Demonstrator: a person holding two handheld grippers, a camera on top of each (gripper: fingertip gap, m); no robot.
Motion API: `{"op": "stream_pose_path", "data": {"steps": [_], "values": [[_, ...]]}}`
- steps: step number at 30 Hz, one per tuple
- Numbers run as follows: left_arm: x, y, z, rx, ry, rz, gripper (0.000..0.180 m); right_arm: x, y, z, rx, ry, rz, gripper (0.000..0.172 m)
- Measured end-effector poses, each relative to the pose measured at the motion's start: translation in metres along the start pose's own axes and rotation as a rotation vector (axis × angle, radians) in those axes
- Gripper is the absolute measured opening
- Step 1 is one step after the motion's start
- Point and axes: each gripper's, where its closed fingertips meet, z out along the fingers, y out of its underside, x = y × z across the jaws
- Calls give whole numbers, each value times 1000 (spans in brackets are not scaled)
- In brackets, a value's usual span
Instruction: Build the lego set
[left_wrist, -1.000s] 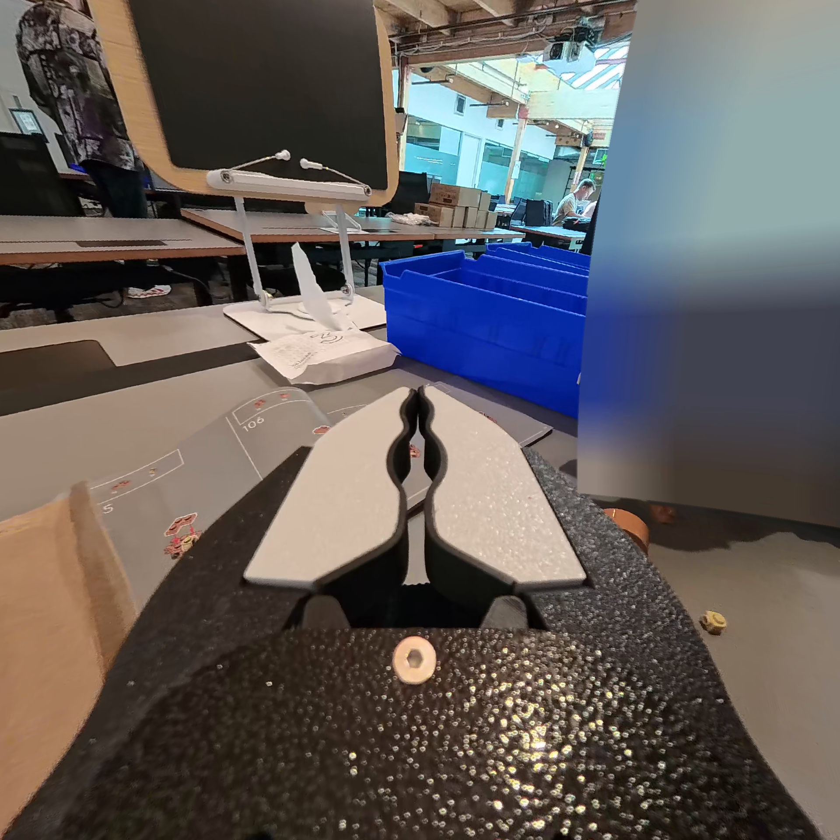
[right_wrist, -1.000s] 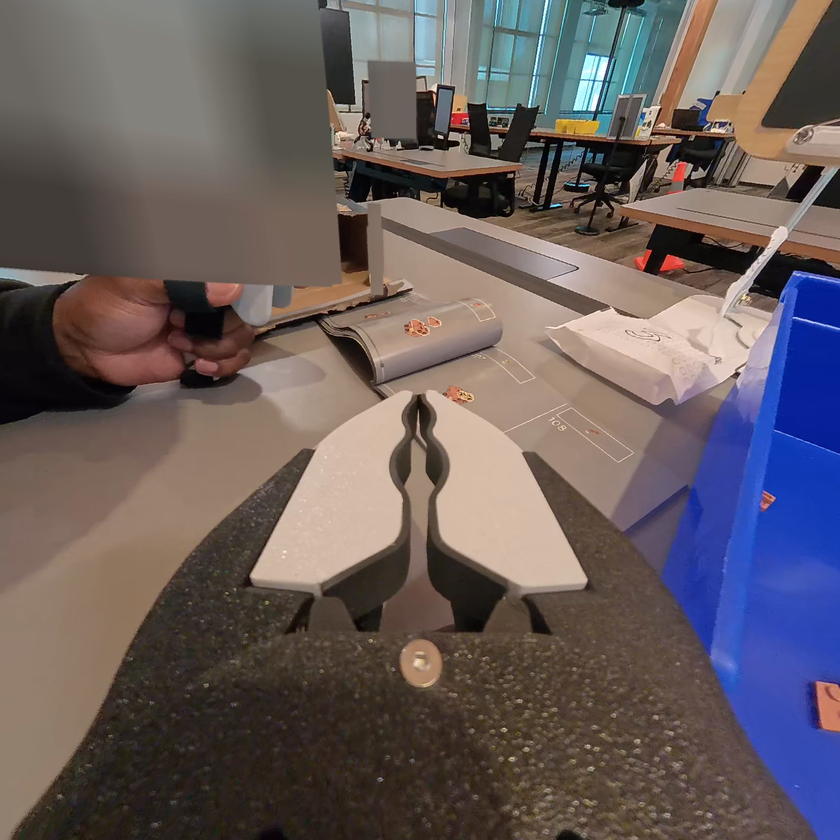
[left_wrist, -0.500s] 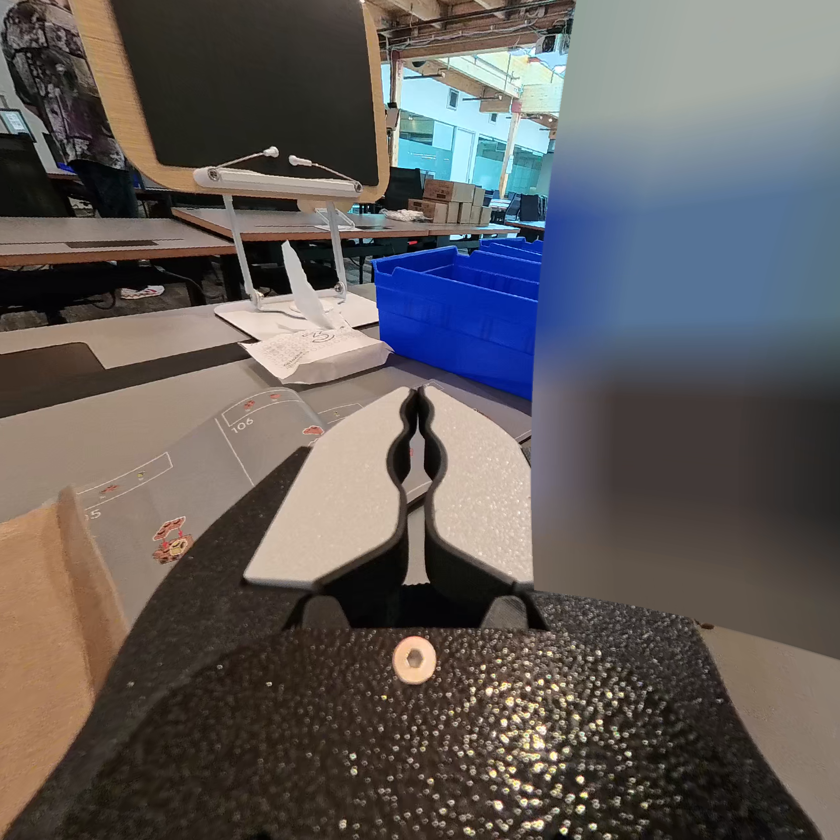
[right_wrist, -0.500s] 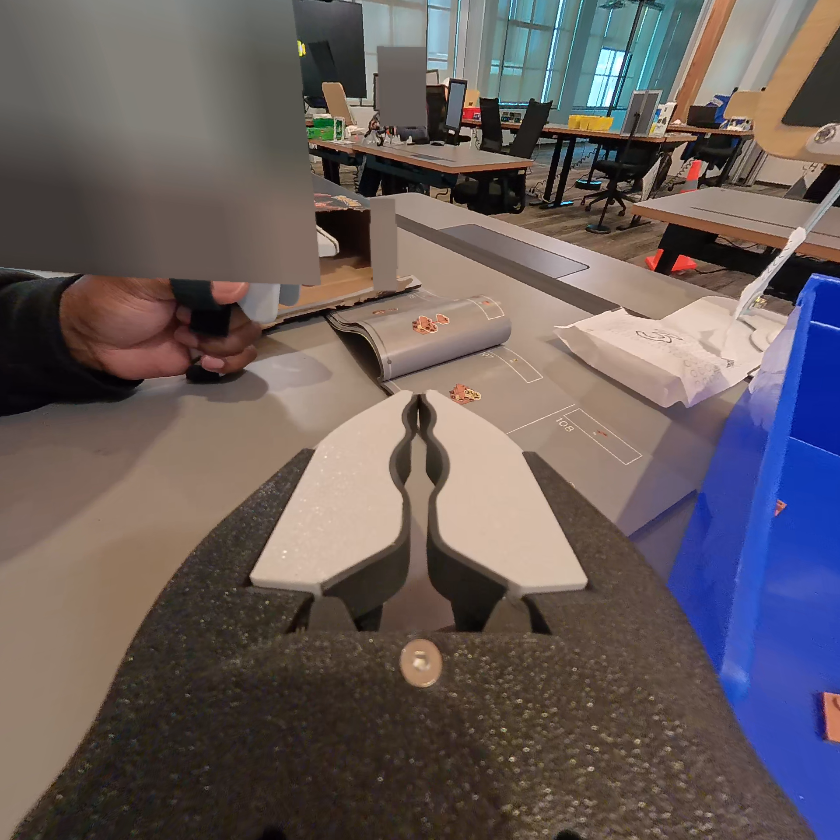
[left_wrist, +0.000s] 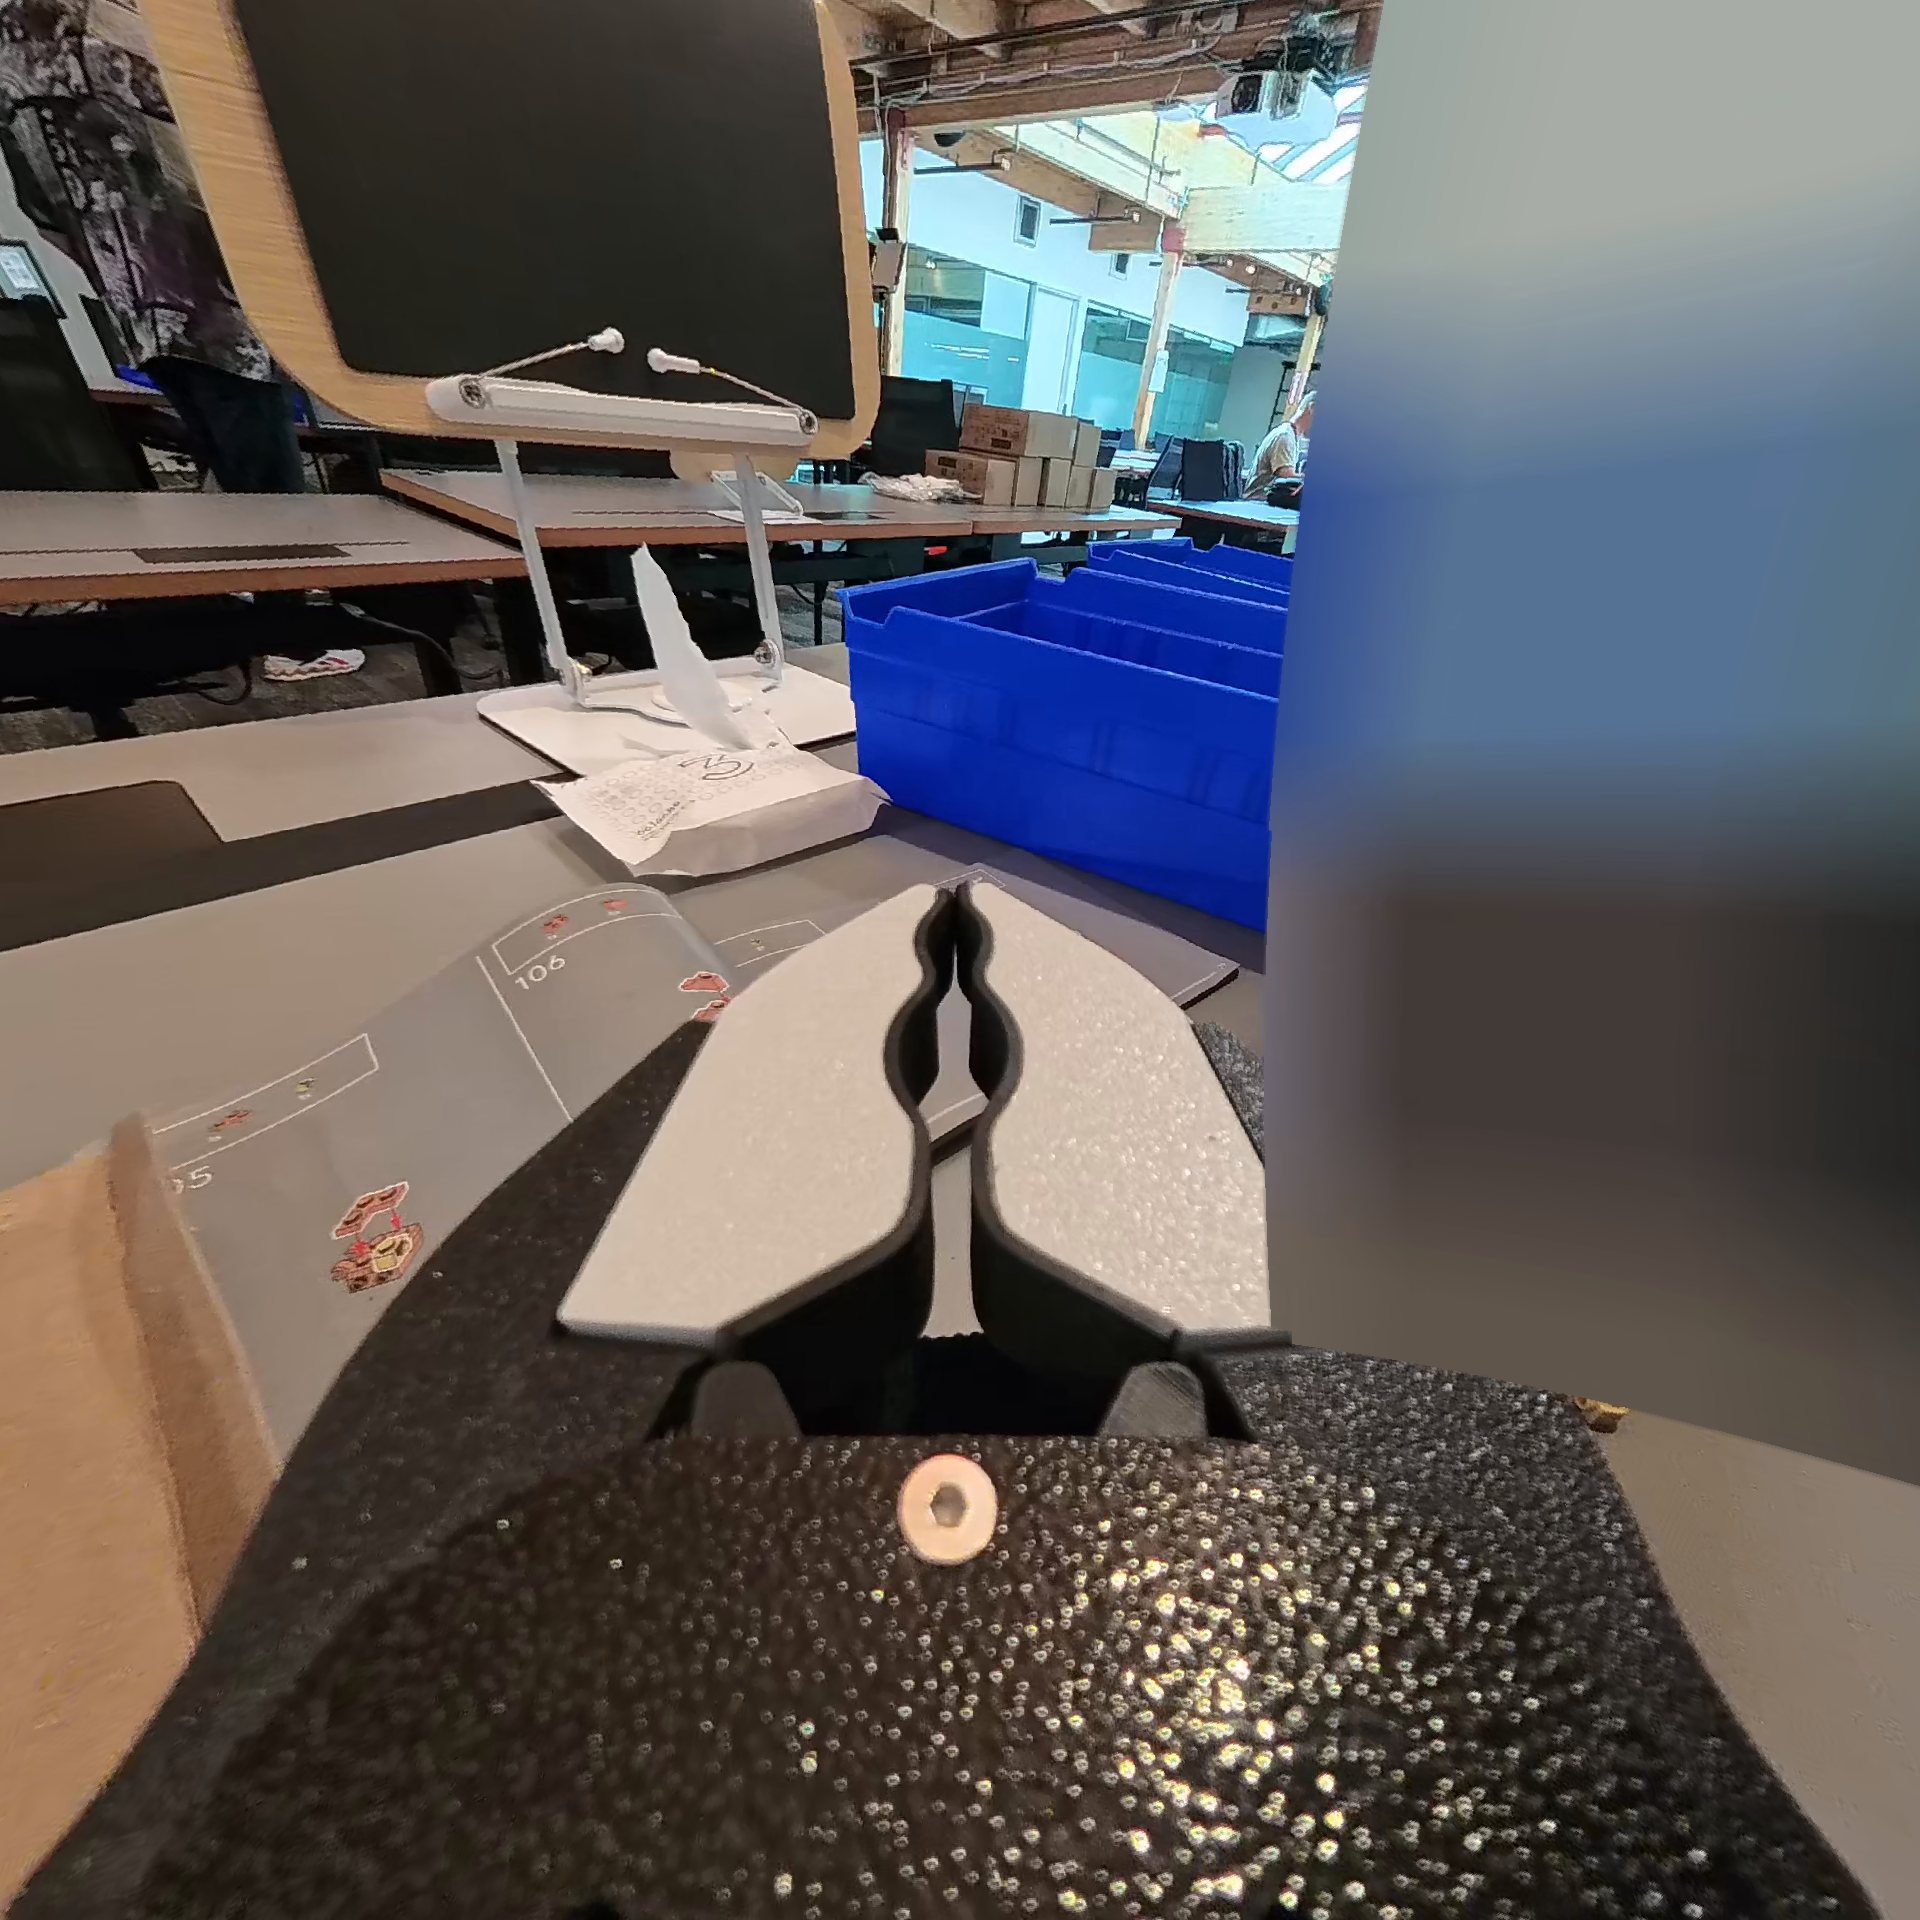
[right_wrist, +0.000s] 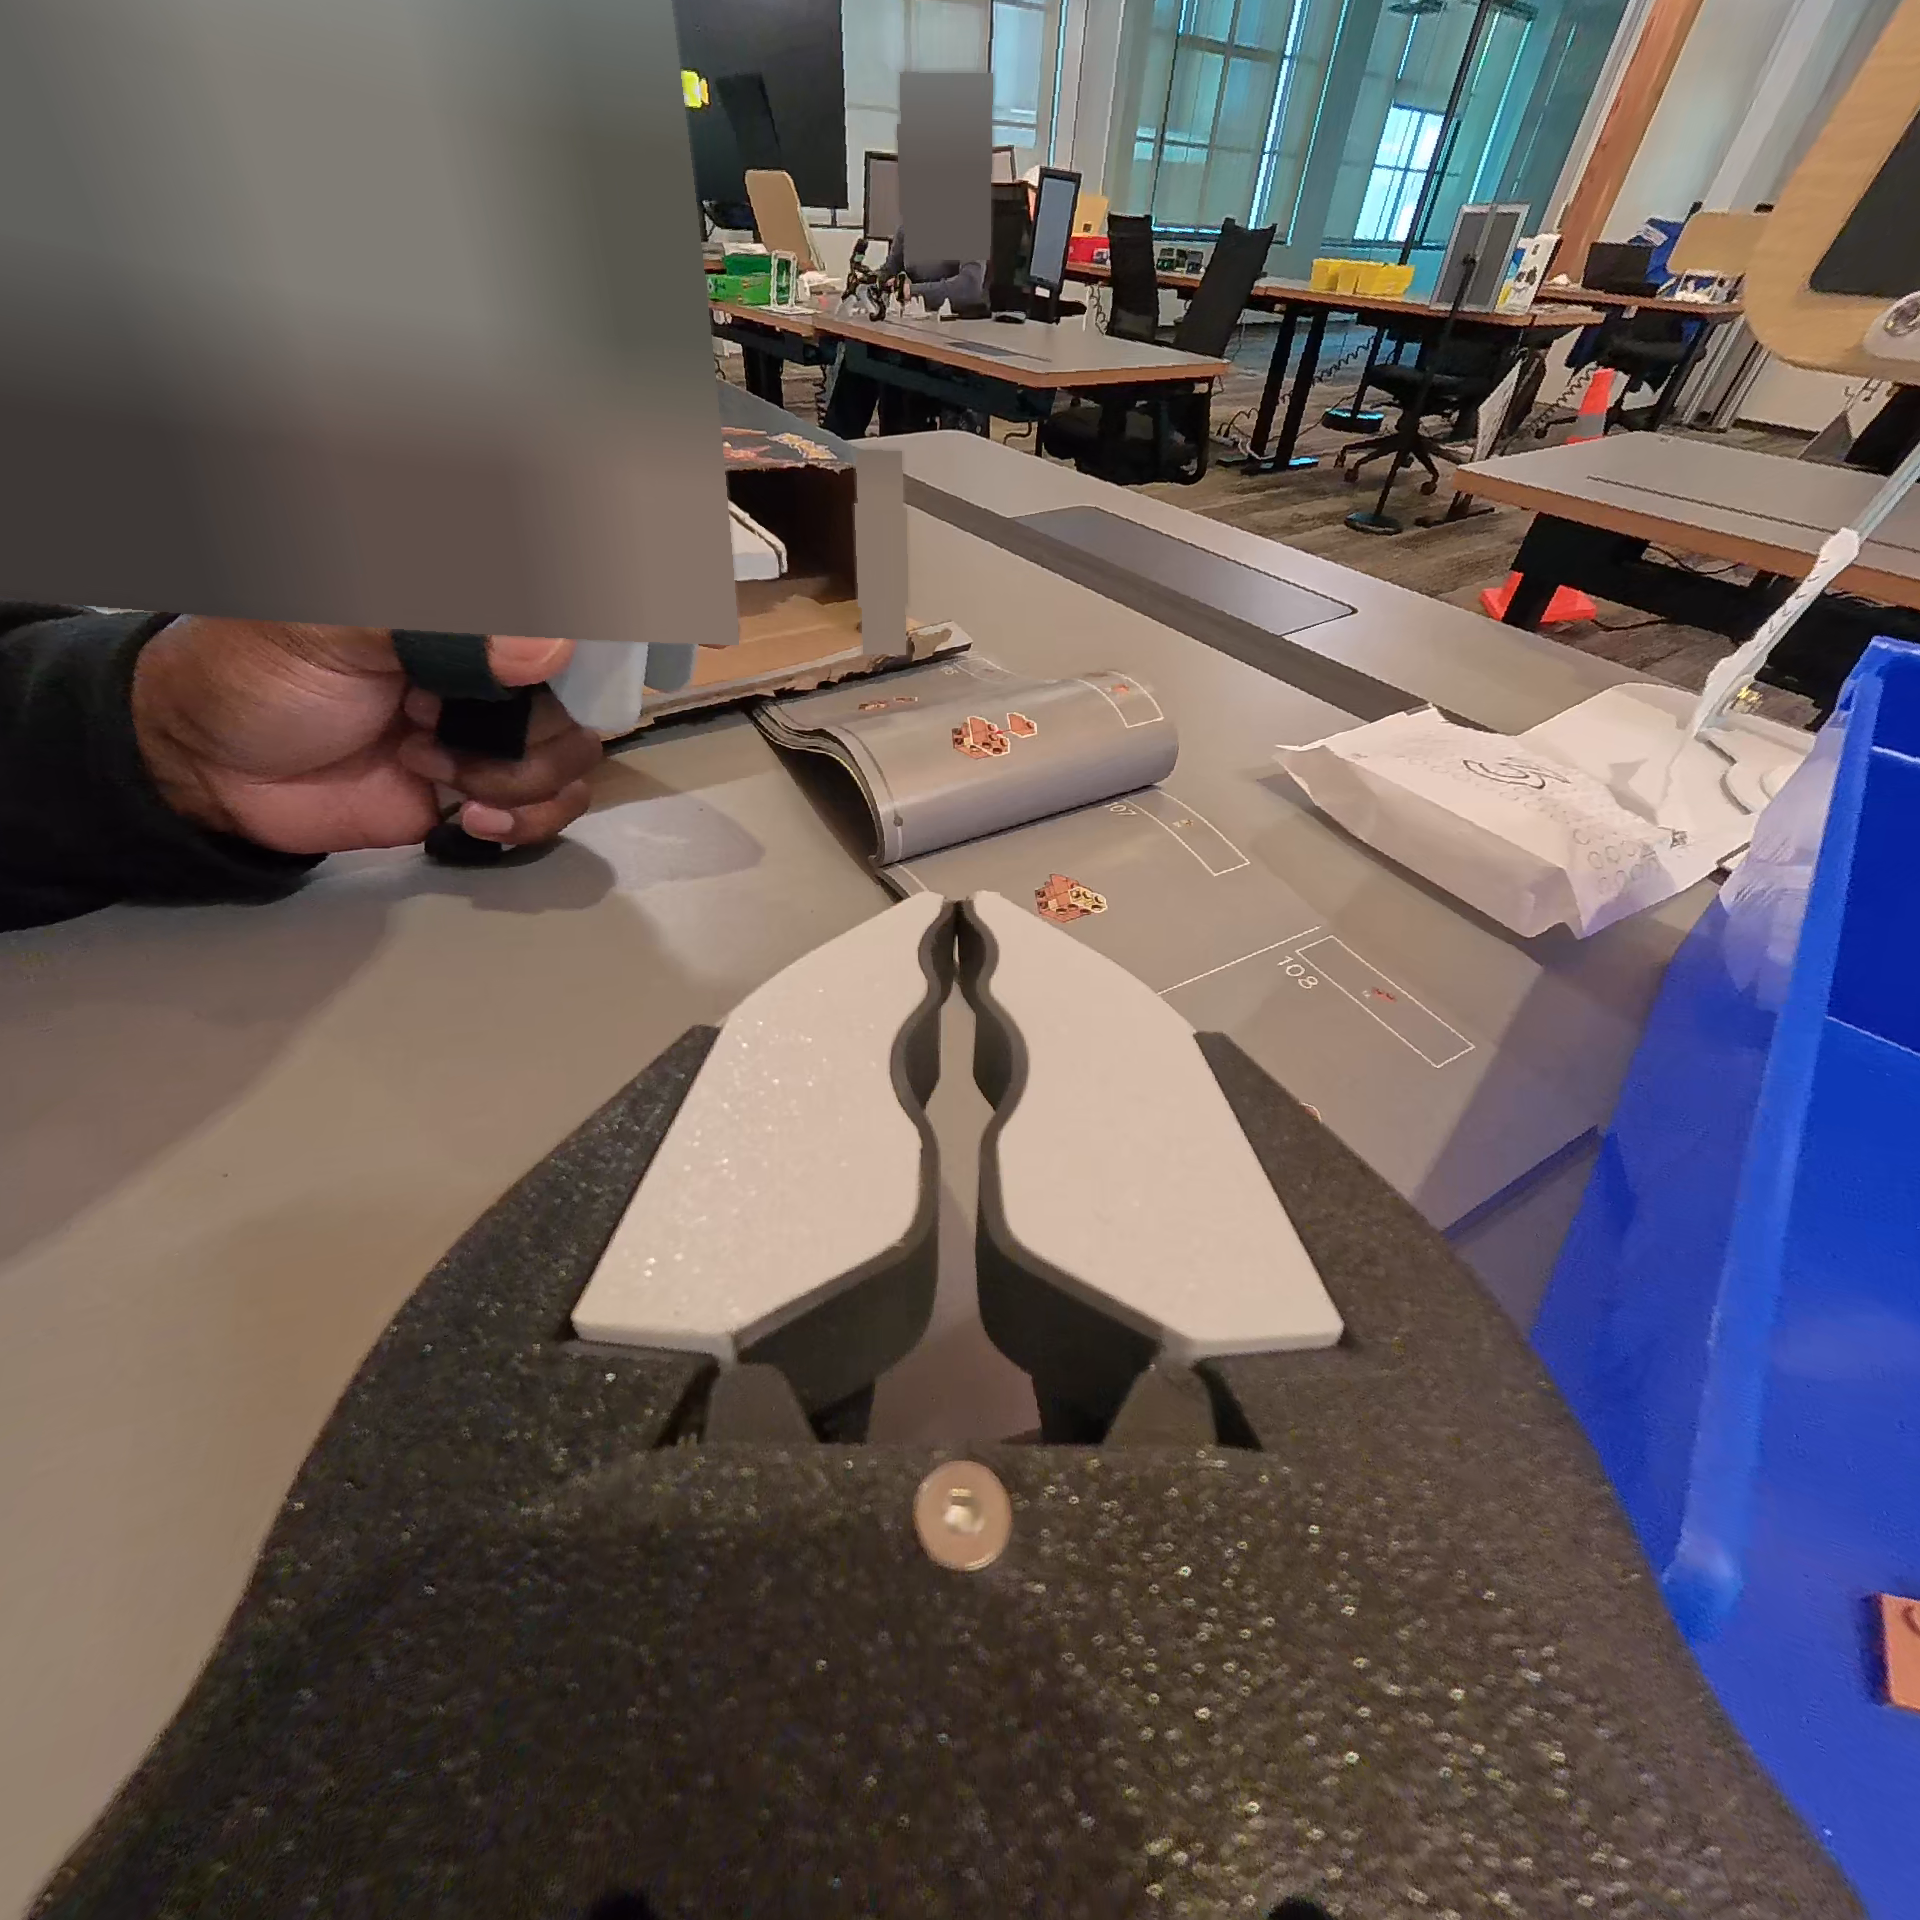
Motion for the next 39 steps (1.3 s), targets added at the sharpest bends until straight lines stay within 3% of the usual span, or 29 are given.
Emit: {"op": "stream_pose_path", "data": {"steps": [30, 39], "values": [[2, 2, 2, -9, 4, 13, 0, -2, 1, 1, -11, -3, -19, 0], [-16, 3, 0, -19, -75, -10, 0, -2, 1, 1, -10, -4, -20, 0]]}}
